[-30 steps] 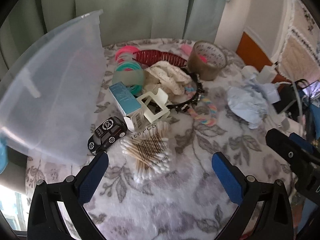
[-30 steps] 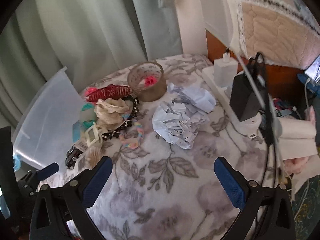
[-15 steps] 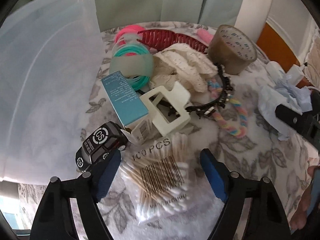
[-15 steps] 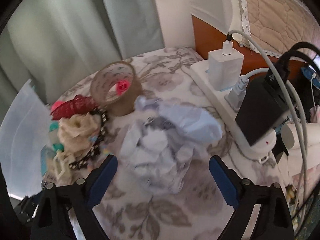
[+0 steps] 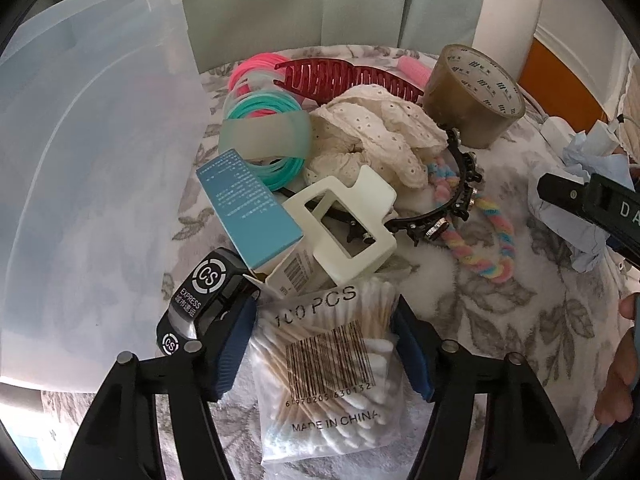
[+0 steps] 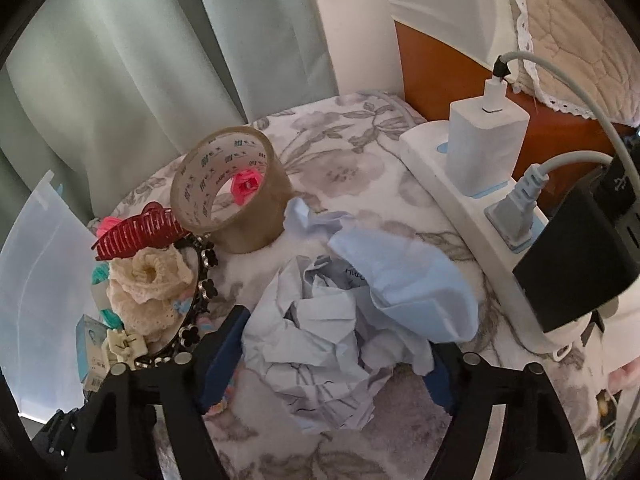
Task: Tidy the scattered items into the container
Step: 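Reach the left gripper to the cotton swab bag while the right gripper reaches the crumpled paper, then close the left gripper on the swab bag while the right gripper grasps the paper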
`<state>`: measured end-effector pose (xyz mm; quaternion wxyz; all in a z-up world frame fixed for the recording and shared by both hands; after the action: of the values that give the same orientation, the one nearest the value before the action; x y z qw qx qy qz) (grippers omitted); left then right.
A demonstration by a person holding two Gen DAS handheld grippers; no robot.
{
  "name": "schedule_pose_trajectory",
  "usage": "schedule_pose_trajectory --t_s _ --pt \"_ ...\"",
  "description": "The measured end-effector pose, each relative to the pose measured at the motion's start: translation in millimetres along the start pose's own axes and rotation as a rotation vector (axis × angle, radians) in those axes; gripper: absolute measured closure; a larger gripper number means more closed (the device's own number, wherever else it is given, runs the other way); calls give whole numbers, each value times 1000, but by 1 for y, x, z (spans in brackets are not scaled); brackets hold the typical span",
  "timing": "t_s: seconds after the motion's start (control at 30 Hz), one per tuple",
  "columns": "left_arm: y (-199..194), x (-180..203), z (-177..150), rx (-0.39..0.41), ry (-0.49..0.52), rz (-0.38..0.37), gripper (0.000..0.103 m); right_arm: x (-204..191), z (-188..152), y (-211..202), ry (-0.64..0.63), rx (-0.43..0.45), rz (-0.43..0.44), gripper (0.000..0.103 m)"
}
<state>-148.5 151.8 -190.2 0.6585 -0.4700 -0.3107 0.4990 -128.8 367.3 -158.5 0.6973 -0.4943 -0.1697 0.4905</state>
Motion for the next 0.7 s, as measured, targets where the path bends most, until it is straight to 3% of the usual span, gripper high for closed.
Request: schedule_pose_trajectory --t_s 0.2,0.7 --pt "-4 -9 -4 -11 -20 -20 43 -3 -11 -15 4 -7 14 27" --pt "-31 -6 -41 -74 -65 -103 44 -14 -74 -50 46 -108 85 27"
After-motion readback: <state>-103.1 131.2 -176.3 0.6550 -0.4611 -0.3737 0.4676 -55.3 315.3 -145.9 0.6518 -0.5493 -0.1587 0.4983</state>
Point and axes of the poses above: each gripper's, at about its wrist camera, not at the fingertips, and y roughly the way its jaws point, x to its right, z to its top, the point moved 6 cm from there along y, roughly the way its jaws point, and after that the axes turned 7 degrees about -x, right-handed, at the moved point
